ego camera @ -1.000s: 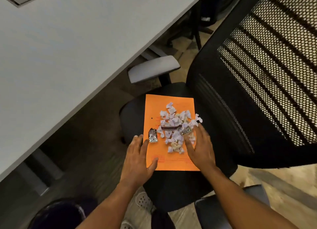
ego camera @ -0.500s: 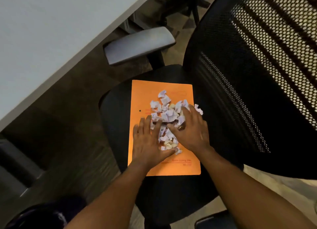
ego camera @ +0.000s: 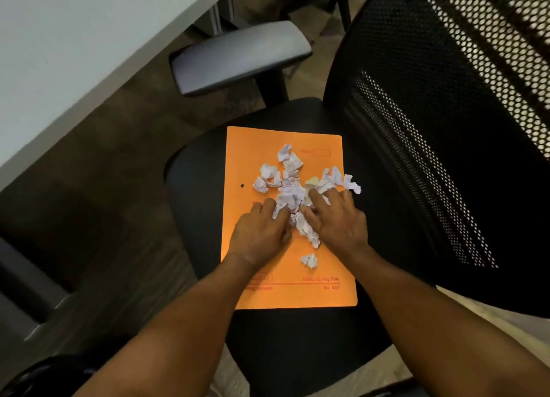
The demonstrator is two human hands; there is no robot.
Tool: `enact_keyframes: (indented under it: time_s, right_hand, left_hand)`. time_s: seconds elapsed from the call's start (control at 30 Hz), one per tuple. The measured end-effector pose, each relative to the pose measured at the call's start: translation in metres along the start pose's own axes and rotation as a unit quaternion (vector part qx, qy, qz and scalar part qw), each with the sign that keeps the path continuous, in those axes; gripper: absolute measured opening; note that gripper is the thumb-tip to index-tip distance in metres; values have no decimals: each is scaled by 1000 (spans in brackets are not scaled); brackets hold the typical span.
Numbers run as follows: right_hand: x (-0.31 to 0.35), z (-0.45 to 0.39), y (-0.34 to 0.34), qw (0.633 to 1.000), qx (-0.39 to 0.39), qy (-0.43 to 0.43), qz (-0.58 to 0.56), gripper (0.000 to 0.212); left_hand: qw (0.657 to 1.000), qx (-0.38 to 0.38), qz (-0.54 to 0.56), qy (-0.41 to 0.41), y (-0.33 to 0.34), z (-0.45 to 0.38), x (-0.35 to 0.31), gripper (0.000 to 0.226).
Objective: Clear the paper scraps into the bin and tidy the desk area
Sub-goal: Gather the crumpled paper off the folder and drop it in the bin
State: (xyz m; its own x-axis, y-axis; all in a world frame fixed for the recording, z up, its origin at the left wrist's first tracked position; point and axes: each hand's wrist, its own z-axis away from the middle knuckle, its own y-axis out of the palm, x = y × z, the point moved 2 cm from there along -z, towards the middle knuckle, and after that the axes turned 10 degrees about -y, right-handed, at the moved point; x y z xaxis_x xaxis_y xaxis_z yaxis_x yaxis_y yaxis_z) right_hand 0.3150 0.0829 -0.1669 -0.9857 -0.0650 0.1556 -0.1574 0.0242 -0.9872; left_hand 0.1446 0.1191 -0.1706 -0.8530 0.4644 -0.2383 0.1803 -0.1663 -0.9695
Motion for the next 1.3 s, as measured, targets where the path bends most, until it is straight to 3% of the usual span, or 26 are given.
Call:
enact_keyframes:
  time_s: [0.13,0.23,0.63,0.8,1.03,1.3]
  right_hand:
    - [-3,-6,-2,999,-16,2,-48,30]
    - [-5,-6,-6,996,-56,6,-76,25]
    - [17,-7,-71,947,-264,82,-166,15]
    - [52,-8,-94,927,-306,67,-204,18]
    - [171,-5,-81,922,-257,-26,-289,25]
    - [366,39,-17,887,-101,-207,-400,15]
  left_hand:
    - [999,22,27,-8,-6,-4,3,21]
    - [998,10,64,-16,-15,-3,4,29]
    - [970,-129,206,-10,-76,15,-14,23]
    - [954,-195,223,-38,-100,42,-4,24]
    - [929,-260,210,-161,-119,147,79,18]
    - [865,-274,142,-395,-101,337,193,27]
